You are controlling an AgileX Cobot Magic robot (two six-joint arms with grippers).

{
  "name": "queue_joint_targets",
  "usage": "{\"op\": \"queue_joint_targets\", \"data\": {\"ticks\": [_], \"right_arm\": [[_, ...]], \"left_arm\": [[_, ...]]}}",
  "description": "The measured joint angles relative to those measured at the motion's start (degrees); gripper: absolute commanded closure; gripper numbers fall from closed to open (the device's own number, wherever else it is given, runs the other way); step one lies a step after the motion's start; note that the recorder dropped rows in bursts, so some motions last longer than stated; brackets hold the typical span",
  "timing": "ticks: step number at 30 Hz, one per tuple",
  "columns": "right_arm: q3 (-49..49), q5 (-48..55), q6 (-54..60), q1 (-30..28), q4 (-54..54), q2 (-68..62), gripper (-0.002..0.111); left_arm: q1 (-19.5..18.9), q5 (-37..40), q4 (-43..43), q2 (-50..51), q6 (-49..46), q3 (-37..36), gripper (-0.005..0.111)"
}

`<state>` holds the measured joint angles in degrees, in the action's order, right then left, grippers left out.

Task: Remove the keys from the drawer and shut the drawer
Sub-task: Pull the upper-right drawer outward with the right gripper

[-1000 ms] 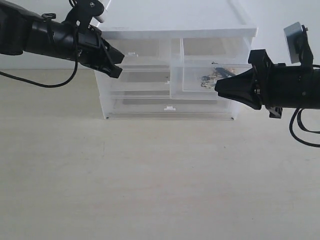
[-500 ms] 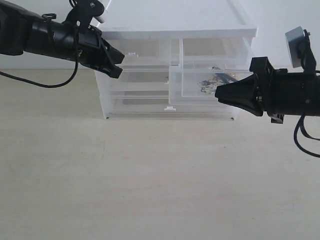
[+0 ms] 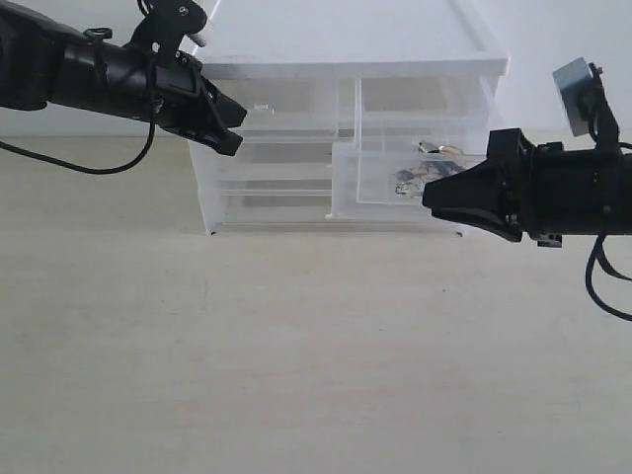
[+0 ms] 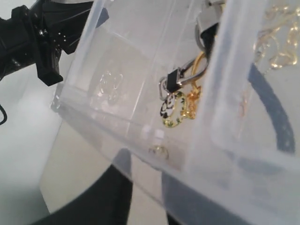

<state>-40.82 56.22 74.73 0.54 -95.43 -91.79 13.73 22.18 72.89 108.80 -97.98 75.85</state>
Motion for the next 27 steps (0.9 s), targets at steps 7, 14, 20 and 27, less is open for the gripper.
{"op": "queue_joint_targets", "data": {"ticks": [7, 14, 20, 27], "right_arm": [[0.0, -1.0, 0.0, 0.0, 1.3, 0.0, 0.046], [0.0, -2.5, -0.3, 0.0, 2.3, 0.0, 0.046], [0.0, -4.2, -3.9, 0.0, 9.2, 0.0, 0.046], [0.3, 6.6, -4.8, 0.0, 13.0, 0.0, 0.063]], "left_arm": [[0.0, 0.0, 0.0, 0.0, 0.0, 0.0, 0.103], [0.0, 0.0, 0.0, 0.0, 0.0, 0.0, 0.103], [0.0, 0.0, 0.0, 0.0, 0.0, 0.0, 0.103], [0.0, 0.0, 0.0, 0.0, 0.0, 0.0, 0.103]]}}
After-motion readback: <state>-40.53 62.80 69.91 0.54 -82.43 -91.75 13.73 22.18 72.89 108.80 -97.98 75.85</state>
